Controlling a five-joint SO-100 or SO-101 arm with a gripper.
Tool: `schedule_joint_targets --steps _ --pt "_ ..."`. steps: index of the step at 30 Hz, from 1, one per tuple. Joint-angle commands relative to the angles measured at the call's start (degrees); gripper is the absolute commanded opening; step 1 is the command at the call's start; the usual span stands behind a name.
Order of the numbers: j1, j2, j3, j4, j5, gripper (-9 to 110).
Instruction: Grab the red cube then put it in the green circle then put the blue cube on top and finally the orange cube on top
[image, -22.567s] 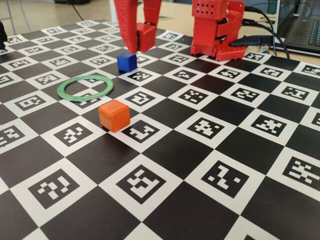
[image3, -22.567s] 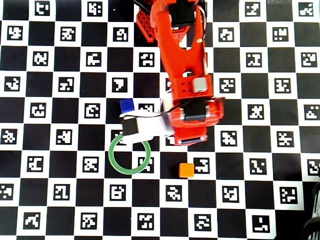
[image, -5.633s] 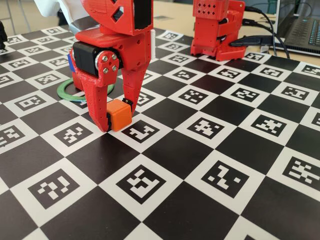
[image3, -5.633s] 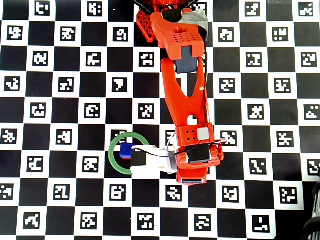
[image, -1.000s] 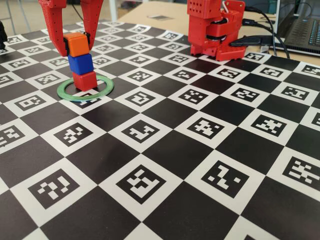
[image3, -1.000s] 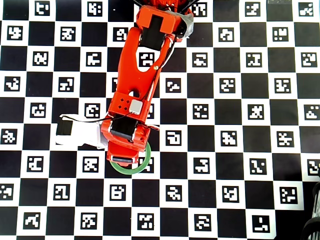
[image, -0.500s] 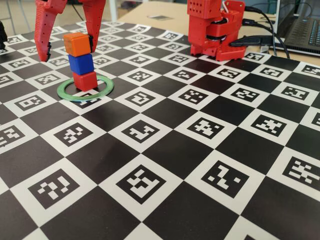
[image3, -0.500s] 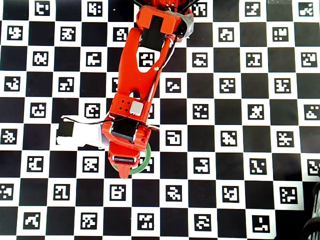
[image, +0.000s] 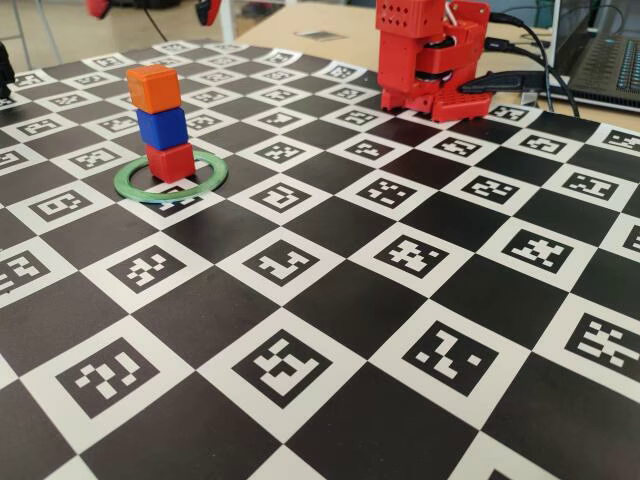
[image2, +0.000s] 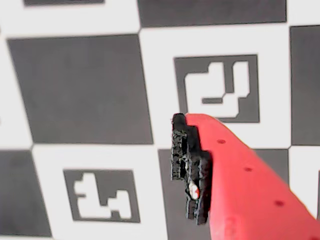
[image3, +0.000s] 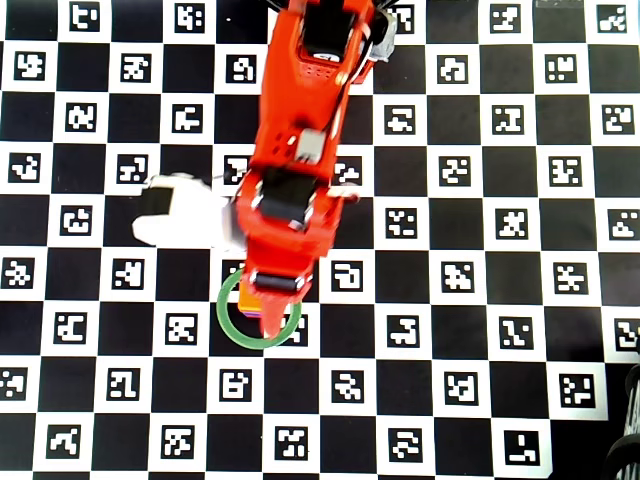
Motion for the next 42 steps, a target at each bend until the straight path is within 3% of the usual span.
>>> schedule_joint_targets --steps 1,6,11,16,20,22,34,42 --pt "-2.55 12.3 10.72 -8.53 -3.16 15" --pt "-4.57 22.24 29.27 -23.99 -12.66 -6" --pt "-8.0 36.47 51.15 -40.61 -28.56 -6" --pt "-11.43 43.51 63.19 -47.81 -41.31 -6" --pt "-13.36 52.73 75.32 -55.2 -57.48 -6" --pt "-13.8 58.01 79.89 -54.67 -62.58 -6" --pt "-16.26 82.62 93.34 -29.18 -58.62 -6" --pt "-15.12 94.66 100.72 -20.48 -59.06 -6"
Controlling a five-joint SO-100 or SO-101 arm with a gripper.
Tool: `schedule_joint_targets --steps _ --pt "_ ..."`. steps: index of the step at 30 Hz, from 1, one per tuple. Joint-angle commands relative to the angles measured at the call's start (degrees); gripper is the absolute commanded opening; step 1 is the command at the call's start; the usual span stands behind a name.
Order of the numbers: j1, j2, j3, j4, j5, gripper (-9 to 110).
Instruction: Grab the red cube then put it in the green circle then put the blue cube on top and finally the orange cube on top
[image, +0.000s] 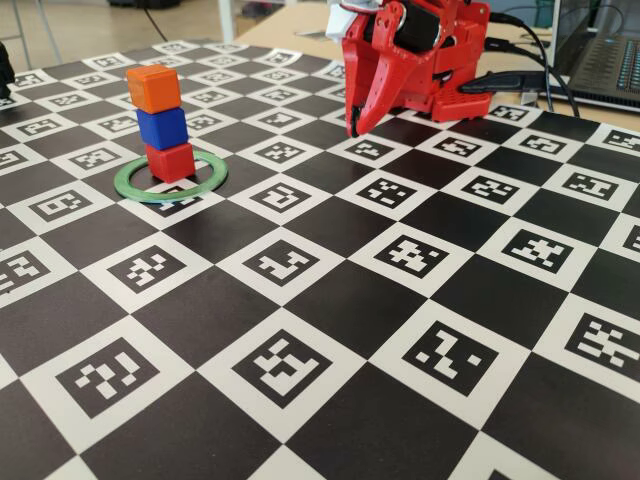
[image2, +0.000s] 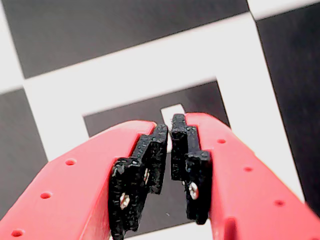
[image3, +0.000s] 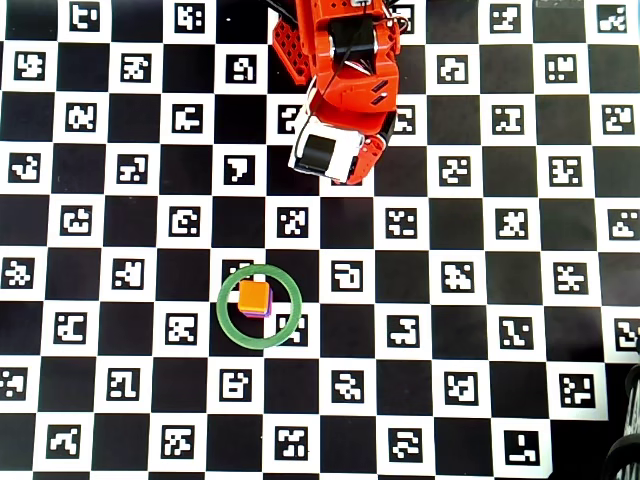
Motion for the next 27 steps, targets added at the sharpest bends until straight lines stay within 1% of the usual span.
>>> schedule_joint_targets --steps 1,8,15,19,27 --pt "1.41 5.62 1.32 3.34 -0.26 -6" --pt "3.52 10.63 3.25 7.91 -3.16 -6" --pt "3.08 11.78 4.04 11.16 -13.36 -5" --pt "5.01 11.78 4.04 11.6 -12.92 -5" --pt "5.01 11.78 4.04 11.6 -13.1 -5"
